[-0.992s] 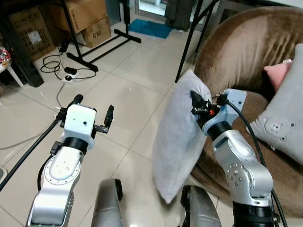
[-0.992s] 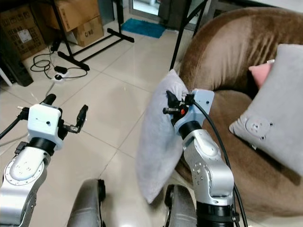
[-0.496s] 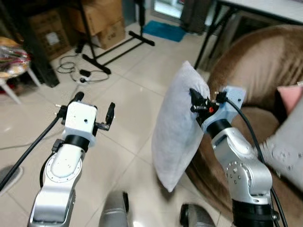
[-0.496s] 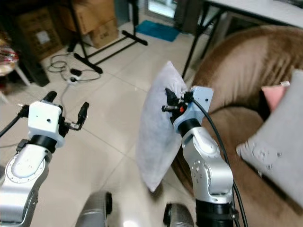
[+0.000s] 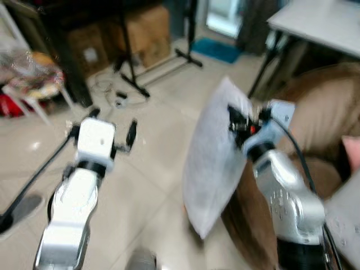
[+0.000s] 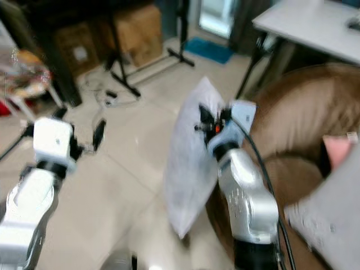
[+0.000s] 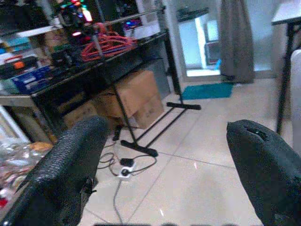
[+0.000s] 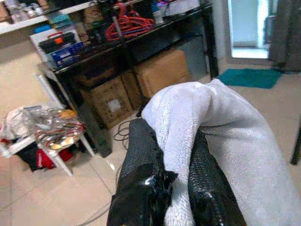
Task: Move the pillow to the sofa from floor
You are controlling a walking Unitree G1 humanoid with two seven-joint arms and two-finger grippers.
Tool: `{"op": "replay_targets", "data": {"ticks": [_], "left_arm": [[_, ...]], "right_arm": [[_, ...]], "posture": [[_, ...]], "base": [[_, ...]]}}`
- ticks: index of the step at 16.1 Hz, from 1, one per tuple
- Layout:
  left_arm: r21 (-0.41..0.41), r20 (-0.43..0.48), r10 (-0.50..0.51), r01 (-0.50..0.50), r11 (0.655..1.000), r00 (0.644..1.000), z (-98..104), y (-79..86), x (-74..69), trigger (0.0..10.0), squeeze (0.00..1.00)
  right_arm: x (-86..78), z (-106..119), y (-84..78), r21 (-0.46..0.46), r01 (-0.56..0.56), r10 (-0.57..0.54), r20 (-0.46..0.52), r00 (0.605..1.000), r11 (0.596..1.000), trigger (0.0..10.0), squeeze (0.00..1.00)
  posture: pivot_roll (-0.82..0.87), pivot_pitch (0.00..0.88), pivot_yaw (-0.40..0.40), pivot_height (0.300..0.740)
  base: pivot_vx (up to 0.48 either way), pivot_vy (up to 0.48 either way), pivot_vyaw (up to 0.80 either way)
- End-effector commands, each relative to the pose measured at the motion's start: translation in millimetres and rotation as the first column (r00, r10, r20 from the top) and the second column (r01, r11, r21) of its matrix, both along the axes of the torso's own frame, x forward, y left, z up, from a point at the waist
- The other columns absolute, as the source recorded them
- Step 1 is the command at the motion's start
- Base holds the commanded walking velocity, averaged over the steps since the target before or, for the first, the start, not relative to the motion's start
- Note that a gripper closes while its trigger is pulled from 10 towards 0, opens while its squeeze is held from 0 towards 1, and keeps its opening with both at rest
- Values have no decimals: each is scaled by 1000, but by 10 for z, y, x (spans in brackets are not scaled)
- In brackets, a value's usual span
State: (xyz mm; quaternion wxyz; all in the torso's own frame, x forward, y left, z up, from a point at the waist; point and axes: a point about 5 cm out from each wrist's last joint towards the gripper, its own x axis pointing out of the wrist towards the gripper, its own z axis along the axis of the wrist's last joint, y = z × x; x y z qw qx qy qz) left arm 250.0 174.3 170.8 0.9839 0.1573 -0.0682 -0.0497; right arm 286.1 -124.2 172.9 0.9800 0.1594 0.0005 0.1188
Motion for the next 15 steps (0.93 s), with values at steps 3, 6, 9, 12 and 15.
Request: {"op": "replay_targets", "data": {"ticks": [3,6,9,12,15], "left_arm": [[-7,-10,-11,11,1000,1000,-20,-7,3,10000,0],[0,-10,-13,13,1000,1000,-16,-8,6,10000,0],[3,-7,-14,14,1000,1000,-13,-6,14,10000,0],[5,-5,-20,20,1000,1000,-10,-11,15,10000,0],[-11,-4,-35,34,999,999,-2,-11,14,10000,0]], "right_arm": [[-9,105,-19,9,9,-9,45,999,1000,10000,0],[-11,96,-28,9,15,-15,42,999,1000,10000,0],[-6,97,-28,11,19,-19,40,999,1000,10000,0],[-1,96,-29,10,20,-21,38,999,1000,10000,0],[-2,80,54,-10,-18,19,47,999,1000,10000,0]], "posture": [[110,0,-32,740],[111,0,-30,740],[112,0,-29,740],[113,0,-29,740],[117,0,-31,740]], "base": [[0,0,0],[0,0,0],[0,0,0],[0,0,0],[80,0,0]]}}
